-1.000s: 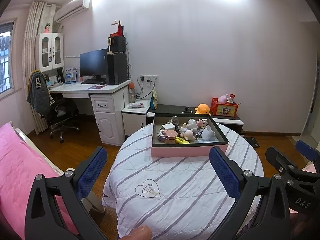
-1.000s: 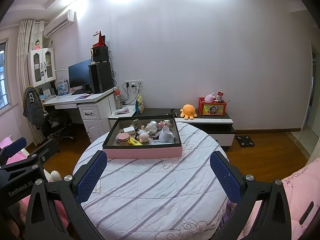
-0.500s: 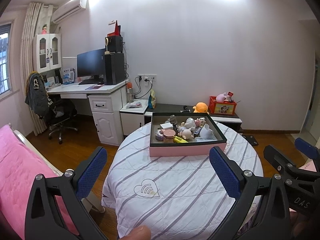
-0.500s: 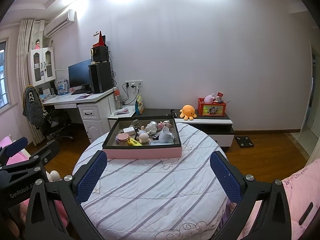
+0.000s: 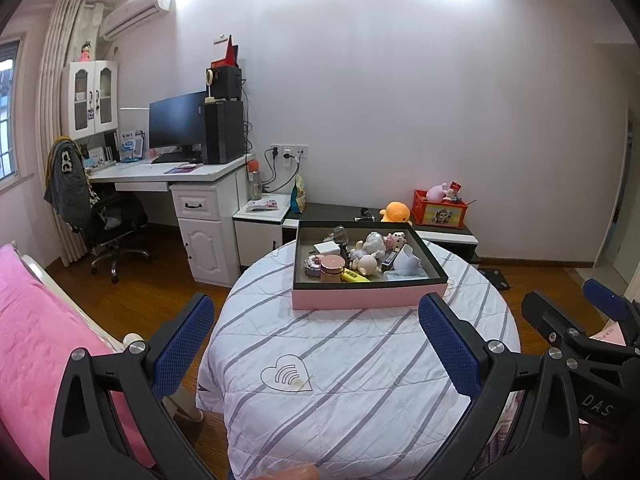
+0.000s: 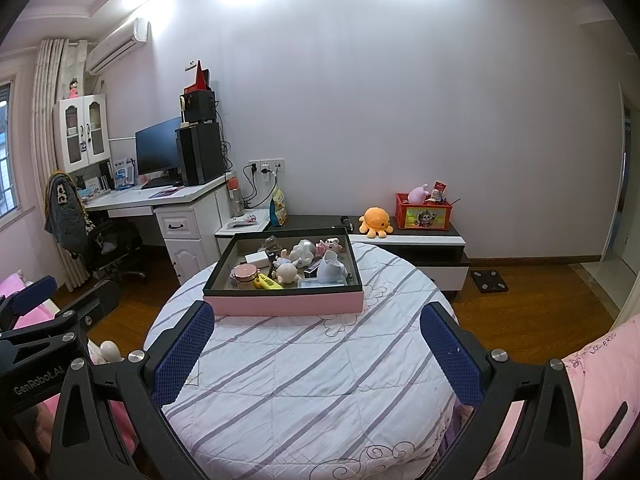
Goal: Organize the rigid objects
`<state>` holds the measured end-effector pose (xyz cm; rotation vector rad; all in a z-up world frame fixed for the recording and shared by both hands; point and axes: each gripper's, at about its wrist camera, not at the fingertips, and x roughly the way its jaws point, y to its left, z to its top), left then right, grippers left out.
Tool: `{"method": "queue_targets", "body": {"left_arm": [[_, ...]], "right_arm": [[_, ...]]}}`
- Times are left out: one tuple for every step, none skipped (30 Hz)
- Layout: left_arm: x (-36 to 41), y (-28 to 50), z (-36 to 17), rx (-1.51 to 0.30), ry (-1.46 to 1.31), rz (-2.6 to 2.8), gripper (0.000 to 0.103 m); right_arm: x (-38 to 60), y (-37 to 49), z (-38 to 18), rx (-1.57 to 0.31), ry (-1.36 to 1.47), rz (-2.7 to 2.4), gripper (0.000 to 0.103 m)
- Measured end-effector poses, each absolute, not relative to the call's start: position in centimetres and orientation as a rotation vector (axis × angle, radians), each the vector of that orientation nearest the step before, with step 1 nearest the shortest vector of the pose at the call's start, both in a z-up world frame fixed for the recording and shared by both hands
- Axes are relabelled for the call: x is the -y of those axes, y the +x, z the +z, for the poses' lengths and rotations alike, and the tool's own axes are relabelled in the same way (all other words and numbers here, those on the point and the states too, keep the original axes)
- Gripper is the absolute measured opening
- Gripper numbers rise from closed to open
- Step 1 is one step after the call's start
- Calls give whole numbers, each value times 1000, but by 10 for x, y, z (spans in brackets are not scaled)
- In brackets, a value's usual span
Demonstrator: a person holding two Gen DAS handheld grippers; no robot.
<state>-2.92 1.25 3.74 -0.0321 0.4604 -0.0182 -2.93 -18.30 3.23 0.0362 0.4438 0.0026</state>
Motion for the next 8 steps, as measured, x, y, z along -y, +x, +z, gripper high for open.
{"method": "queue_targets", "body": {"left_arm": [[-13, -29, 37, -460, -31, -18, 103], [-13, -29, 37, -458, -30, -17, 103], [-13, -30, 37, -455, -28, -17, 103], [-13, -30, 37, -452, -26, -18, 103], [-13, -31, 37, -450, -25, -21, 103], [-13, -31, 36, -450, -26, -24, 103], [-13, -30, 36, -451, -27, -26, 103], [-13, -30, 36, -453, -27, -28, 103]], "right_arm": [[183, -29, 32, -444, 38, 4, 103], [183, -29, 32, -443, 36, 2, 103], [182, -29, 32, -443, 35, 1, 103], [182, -29, 32, -443, 35, 2, 103], [183, -29, 32, -444, 37, 3, 103], [183, -29, 32, -445, 38, 4, 103], [182, -29, 32, -446, 37, 3, 103], [183, -29, 32, -444, 36, 2, 103]]}}
